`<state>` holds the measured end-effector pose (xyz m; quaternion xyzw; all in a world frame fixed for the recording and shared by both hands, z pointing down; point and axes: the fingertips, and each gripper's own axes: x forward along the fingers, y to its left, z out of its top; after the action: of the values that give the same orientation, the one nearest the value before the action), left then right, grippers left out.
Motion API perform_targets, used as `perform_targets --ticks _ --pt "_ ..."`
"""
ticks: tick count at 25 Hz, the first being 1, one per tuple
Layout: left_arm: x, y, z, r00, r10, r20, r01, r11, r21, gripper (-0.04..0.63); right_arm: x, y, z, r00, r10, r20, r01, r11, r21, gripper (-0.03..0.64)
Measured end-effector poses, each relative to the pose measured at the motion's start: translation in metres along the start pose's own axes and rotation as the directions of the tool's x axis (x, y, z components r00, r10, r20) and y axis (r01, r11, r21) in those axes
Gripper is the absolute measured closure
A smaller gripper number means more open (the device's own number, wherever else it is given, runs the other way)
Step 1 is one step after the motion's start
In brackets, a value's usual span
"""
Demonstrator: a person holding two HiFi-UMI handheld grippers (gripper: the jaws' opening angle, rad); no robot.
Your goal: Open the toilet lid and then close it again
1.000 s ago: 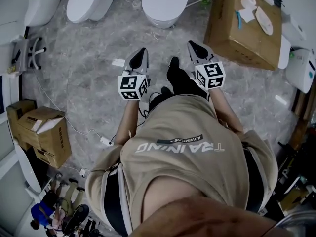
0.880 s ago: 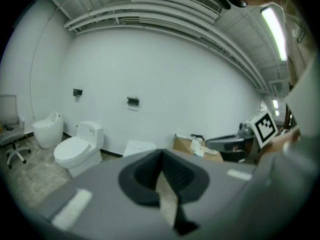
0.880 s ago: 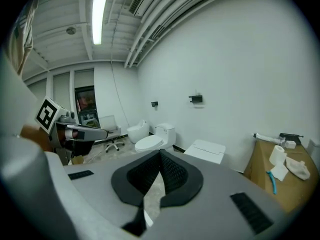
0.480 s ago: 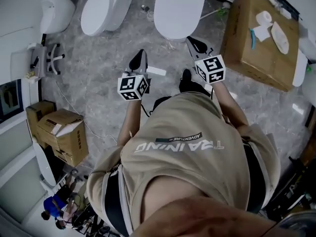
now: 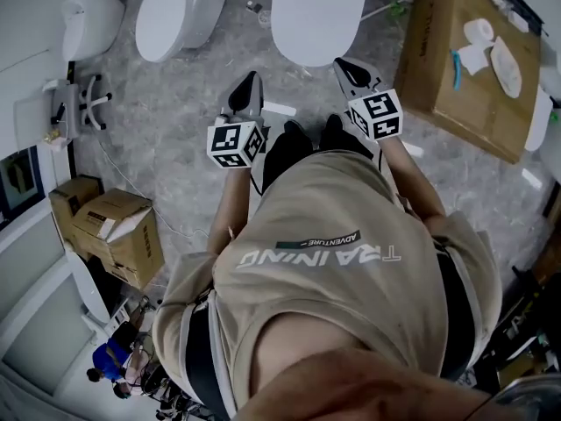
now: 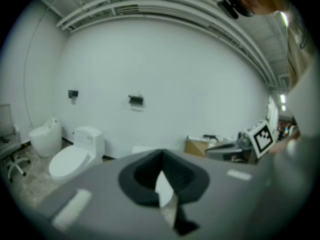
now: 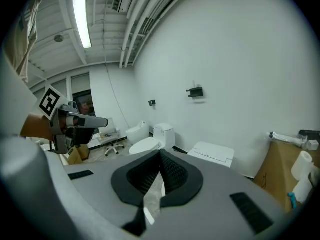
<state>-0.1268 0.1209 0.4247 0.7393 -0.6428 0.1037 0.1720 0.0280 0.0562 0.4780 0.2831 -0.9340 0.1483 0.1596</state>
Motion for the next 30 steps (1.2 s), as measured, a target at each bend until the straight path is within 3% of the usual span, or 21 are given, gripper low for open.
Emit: perform_targets --ticks 5,9,13,20,26,30 --pt "0.016 0.033 0.000 0.999 -0.040 -0.012 0.040 0.999 0.009 0.594 0.026 0.004 0.020 0.999 -0.045 0.009 0.045 0.999 -0.013 0.606" --pt "0.037 0.050 0.009 0.992 -0.127 -0.009 0.127 0.992 0.017 0.594 0.041 0.002 0.033 0.991 -0.129 0.015 0.129 0.992 0.000 0.606" --pt "0.054 0.072 0.018 0.972 -0.233 -0.008 0.233 0.972 0.008 0.594 0.054 0.004 0.047 0.972 -0.232 0.031 0.230 0.971 0.063 0.606" --pt "0.077 0.120 0.017 0.951 -0.306 -0.047 0.308 0.950 0.048 0.594 0.065 0.010 0.061 0.928 -0.368 0.060 0.346 0.910 0.227 0.606" --pt "0.105 0.111 0.001 0.921 -0.373 -0.110 0.381 0.922 0.068 0.594 0.056 -0.002 0.034 0.901 -0.433 -0.003 0.421 0.873 0.247 0.606" --pt "0.126 0.089 -0.015 0.902 -0.401 -0.162 0.415 0.907 0.065 0.594 0.053 -0.019 0.009 0.899 -0.435 -0.044 0.429 0.857 0.287 0.606"
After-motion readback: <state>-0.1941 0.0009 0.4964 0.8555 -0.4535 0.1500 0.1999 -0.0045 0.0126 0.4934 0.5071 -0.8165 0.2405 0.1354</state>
